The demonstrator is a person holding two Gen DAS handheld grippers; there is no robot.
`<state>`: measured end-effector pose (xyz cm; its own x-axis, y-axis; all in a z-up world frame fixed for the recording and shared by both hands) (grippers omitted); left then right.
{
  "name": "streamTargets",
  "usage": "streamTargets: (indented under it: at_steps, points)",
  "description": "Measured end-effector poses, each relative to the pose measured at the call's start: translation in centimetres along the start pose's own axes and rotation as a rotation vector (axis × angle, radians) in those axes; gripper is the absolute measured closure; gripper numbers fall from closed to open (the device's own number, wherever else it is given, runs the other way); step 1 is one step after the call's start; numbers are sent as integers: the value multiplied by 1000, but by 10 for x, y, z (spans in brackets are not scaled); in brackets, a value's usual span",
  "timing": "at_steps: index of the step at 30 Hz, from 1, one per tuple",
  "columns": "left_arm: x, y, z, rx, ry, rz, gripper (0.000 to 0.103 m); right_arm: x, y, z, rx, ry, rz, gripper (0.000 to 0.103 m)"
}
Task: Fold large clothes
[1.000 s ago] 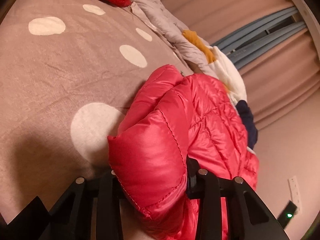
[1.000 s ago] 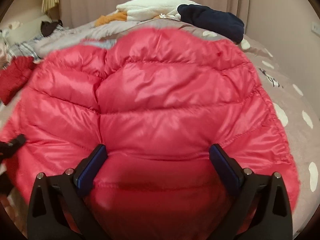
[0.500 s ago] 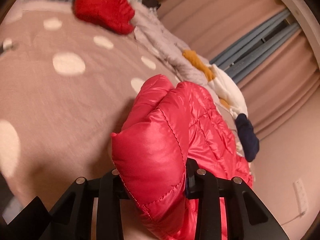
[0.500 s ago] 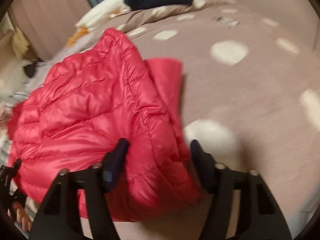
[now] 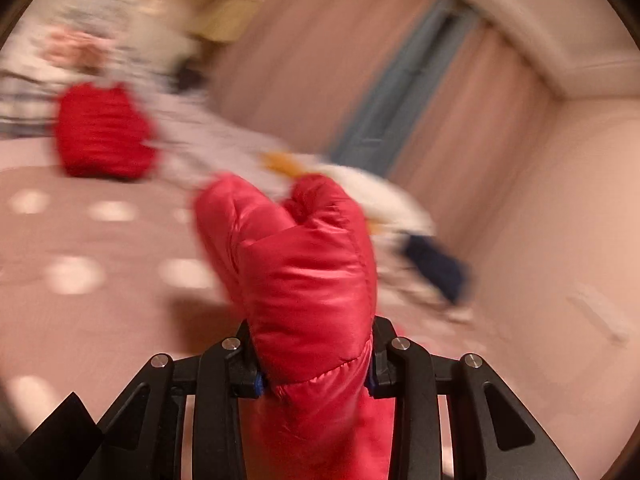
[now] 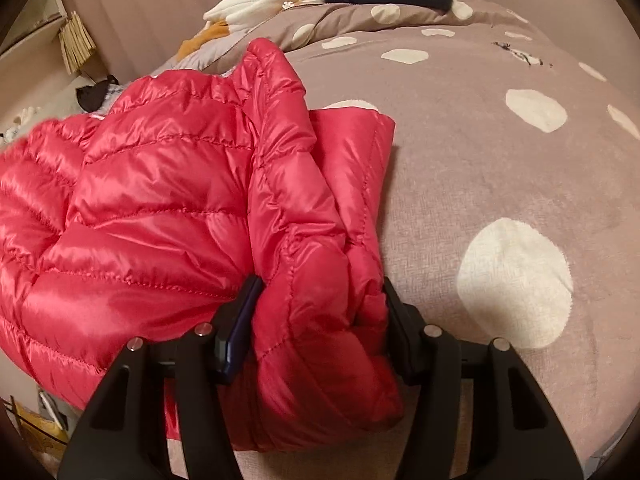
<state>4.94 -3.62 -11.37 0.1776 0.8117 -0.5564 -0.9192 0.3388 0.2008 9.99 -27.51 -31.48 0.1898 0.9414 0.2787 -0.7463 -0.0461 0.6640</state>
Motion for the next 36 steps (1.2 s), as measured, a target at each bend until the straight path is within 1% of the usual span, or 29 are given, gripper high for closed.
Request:
streamTargets:
  at_steps: [1, 2, 3, 4, 5, 6, 7, 8, 9, 11, 12, 13, 14, 15, 18, 20, 22, 24, 25, 27, 28, 29, 30, 32, 34, 36]
  points:
    - [-20, -5, -4, 30, 9, -127, 70, -2, -1, 1, 3, -7, 21, 46]
    - [-37, -12, -10, 66, -8, -218, 70, -4, -1, 1, 7, -16, 53, 46]
    - [-50, -18, -15, 94, -32, -263, 70, -8, 0, 2, 9, -26, 74, 49]
    - [-71, -31, -31, 160, -87, -321, 70, -15, 4, 3, 9, -53, 112, 51]
    - [-81, -41, -44, 210, -120, -336, 69, -20, 4, 4, 11, -82, 139, 52]
    - [-90, -53, -60, 263, -145, -344, 68, -30, 8, 3, 15, -146, 186, 53]
    - [-99, -71, -85, 344, -159, -350, 67, -39, 13, 2, 15, -206, 223, 53]
    - [-102, -83, -103, 399, -161, -356, 66, -52, 20, 2, 7, -271, 254, 52]
    - [-105, -96, -126, 466, -159, -375, 66, -66, 30, 3, -13, -324, 265, 49]
    - [-108, -112, -155, 548, -158, -413, 66, -87, 50, 6, -59, -350, 197, 41]
    - [-109, -119, -168, 592, -147, -424, 65, -97, 62, 9, -97, -342, 140, 37]
    - [-110, -123, -174, 615, -145, -429, 65, -104, 72, 12, -130, -338, 94, 35]
    - [-112, -125, -177, 623, -156, -426, 65, -111, 85, 17, -167, -345, 54, 35]
    - [-114, -127, -178, 618, -173, -414, 65, -114, 93, 21, -186, -352, 56, 33]
    - [-114, -129, -177, 600, -167, -399, 65, -110, 108, 34, -220, -357, 136, 27]
    - [-113, -131, -178, 604, -145, -404, 65, -95, 117, 44, -256, -338, 161, 21]
    - [-113, -133, -180, 602, -131, -403, 65, -80, 123, 50, -288, -300, 198, 12]
    - [-109, -130, -181, 597, -127, -403, 65, -73, 115, 62, -281, -279, 230, 10]
    - [-108, -124, -181, 596, -130, -403, 65, -67, 107, 67, -265, -268, 231, 10]
    - [-107, -116, -182, 595, -140, -396, 65, -59, 90, 65, -222, -229, 189, 13]
    - [-107, -112, -183, 598, -153, -379, 65, -58, 77, 62, -193, -220, 159, 16]
    - [-106, -112, -185, 603, -166, -351, 65, -58, 71, 59, -174, -221, 147, 18]
    - [-106, -110, -186, 608, -179, -329, 65, -61, 60, 57, -154, -235, 155, 23]
    - [-109, -105, -184, 628, -196, -313, 65, -70, 48, 52, -127, -267, 165, 25]
    - [-110, -98, -178, 653, -189, -303, 65, -76, 45, 49, -126, -262, 122, 32]
    - [-109, -92, -167, 651, -166, -292, 65, -82, 43, 43, -124, -255, 91, 37]
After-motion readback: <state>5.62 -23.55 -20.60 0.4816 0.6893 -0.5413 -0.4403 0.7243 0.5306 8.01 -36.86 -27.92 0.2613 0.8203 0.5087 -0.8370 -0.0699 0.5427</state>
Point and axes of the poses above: each gripper's, at about its wrist camera, not at the fingertips, and y roughly against the way its jaws point, x to its left, z to its top, the point moved 5 cm from there along -y, roughly the way its jaws point, and after that the axes turned 4 degrees about -x, right-handed, at the moved point
